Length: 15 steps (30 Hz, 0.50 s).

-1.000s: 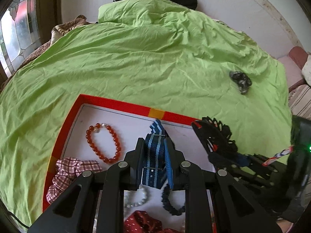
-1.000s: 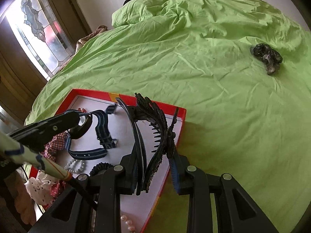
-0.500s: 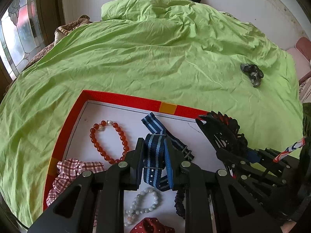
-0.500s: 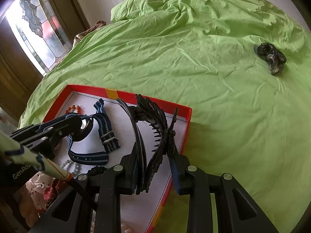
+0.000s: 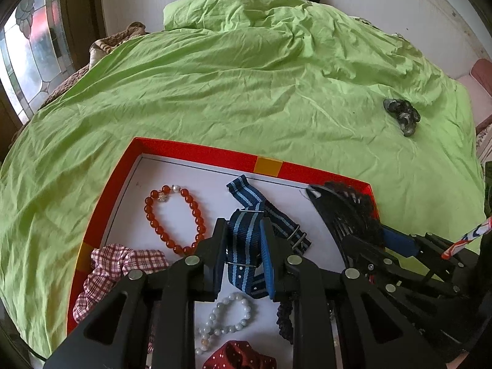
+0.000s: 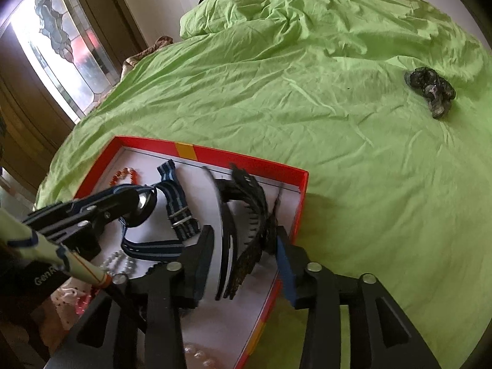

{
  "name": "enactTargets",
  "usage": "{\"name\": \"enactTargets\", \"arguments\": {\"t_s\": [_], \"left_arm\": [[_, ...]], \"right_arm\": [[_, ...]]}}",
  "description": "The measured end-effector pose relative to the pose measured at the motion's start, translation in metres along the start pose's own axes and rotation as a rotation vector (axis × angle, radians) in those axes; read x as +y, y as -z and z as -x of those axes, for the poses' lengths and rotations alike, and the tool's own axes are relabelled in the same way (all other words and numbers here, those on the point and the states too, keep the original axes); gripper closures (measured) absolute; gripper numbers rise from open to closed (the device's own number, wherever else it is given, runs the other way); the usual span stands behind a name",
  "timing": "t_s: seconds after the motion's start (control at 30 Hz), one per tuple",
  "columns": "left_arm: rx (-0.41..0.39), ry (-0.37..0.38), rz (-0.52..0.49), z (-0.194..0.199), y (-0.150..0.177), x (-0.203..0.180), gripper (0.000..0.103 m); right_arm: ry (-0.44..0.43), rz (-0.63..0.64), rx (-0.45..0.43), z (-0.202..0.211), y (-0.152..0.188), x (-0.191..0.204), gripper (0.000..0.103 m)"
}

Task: Organize jewelry
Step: 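Open both tools to release the strap and claw clip in the box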

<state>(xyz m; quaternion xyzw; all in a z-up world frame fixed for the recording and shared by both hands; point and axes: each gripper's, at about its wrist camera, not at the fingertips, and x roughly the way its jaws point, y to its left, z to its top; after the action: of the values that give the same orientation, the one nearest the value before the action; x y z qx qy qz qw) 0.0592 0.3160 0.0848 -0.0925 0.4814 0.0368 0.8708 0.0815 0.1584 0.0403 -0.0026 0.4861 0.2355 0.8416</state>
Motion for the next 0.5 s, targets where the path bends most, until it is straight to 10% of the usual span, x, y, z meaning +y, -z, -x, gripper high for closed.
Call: {"name": "enactTargets", "arguments": {"t_s": [0.5], "left_arm": [[-0.073,0.005,0.032,0.059,0.007,-0.001,0.063]], "right_arm": [[0.022,-0.012,-0.073,0.059,0.011,-0.002,0.039]]}}
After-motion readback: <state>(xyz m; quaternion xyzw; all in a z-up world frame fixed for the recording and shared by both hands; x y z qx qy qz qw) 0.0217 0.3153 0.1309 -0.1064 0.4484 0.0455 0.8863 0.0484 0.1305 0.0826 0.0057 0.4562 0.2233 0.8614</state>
